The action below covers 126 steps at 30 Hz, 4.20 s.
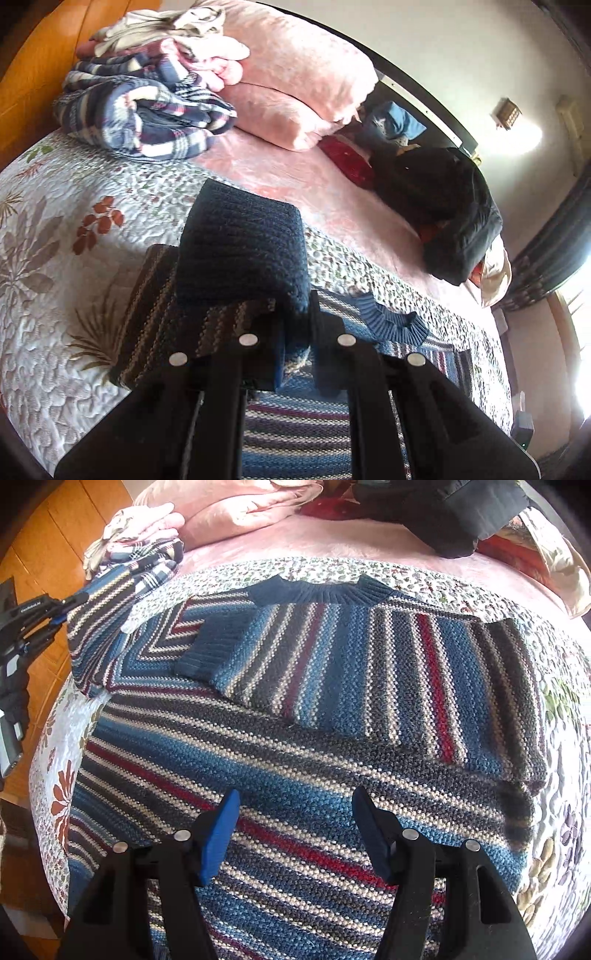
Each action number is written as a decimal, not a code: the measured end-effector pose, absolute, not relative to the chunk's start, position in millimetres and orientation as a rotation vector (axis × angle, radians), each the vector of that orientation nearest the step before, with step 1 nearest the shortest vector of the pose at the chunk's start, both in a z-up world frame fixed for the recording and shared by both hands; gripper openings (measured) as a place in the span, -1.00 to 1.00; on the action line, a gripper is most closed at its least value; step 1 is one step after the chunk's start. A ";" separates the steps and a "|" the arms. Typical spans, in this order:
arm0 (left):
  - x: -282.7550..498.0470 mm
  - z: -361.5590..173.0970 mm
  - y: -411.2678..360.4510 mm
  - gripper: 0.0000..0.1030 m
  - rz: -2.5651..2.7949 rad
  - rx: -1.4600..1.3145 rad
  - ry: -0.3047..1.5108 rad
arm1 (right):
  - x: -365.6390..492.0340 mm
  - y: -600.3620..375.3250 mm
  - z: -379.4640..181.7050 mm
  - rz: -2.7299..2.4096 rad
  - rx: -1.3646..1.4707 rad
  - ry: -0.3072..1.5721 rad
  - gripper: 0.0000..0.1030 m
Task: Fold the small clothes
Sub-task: 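Fold the sleeve with the left tool across the body over the first sleeve, then lower the sleeve onto the sweater and open the left tool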
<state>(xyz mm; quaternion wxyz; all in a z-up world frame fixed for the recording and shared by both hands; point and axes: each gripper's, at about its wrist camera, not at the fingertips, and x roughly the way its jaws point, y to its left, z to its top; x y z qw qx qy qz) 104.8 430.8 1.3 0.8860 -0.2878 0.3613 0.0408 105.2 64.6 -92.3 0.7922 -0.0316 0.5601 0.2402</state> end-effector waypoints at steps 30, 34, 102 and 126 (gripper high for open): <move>74.2 -63.9 380.0 -0.63 -0.011 -0.654 0.927 | 114.8 57.9 -103.3 0.528 -0.043 1.253 0.24; 53.7 -26.3 421.9 -0.58 0.127 -0.557 0.821 | 131.0 79.1 -86.9 0.582 0.014 1.256 0.30; 119.2 -113.2 411.5 -0.48 0.091 -0.431 1.079 | 232.3 115.4 -110.6 0.574 0.220 1.395 -0.23; 124.5 -113.0 386.0 -0.27 0.057 -0.409 1.096 | 213.0 175.2 -81.7 0.436 -0.234 1.218 -0.71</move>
